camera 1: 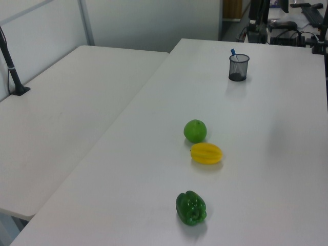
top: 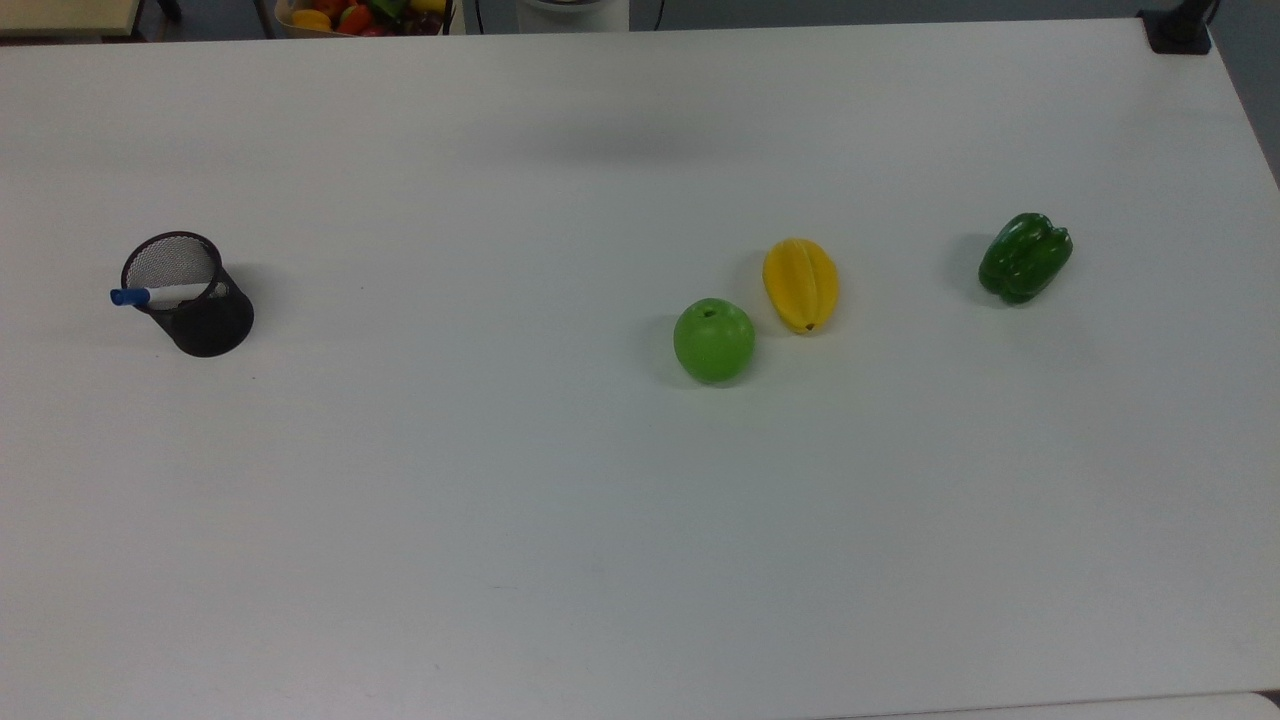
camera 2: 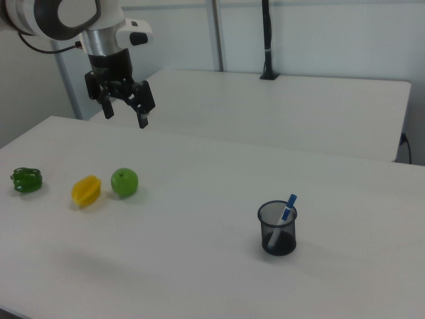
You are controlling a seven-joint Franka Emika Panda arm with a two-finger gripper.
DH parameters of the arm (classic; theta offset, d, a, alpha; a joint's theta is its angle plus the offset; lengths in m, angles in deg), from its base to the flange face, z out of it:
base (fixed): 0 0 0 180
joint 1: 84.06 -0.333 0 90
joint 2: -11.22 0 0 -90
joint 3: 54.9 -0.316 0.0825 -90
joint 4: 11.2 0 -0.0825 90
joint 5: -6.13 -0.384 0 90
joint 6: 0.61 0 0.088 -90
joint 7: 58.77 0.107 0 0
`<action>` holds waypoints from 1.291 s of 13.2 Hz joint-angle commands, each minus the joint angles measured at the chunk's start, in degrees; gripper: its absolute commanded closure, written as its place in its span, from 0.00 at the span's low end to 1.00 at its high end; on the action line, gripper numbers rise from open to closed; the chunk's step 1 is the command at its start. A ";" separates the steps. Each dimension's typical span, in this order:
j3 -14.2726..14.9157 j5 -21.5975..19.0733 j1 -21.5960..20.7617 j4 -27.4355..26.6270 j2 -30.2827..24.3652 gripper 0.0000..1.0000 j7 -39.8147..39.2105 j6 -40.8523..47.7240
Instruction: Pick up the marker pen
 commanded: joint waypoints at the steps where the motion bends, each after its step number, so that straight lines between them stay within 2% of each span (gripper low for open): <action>1: -0.65 0.31 2.11 -0.06 -0.67 0.00 -2.41 -1.41; 5: -0.21 0.75 2.11 -0.32 0.03 0.00 -1.63 -7.29; 8: -0.12 3.56 3.25 -0.50 0.73 0.00 -1.54 -11.24; 11: -0.03 4.52 6.33 -0.50 2.14 0.00 -1.36 -17.48; 12: 0.14 6.53 7.29 -0.93 2.75 0.00 0.29 -19.32; 14: 1.54 8.56 8.26 -0.94 5.12 0.00 8.53 -24.41; 17: 4.27 9.71 8.18 -1.63 8.11 0.00 15.76 -30.48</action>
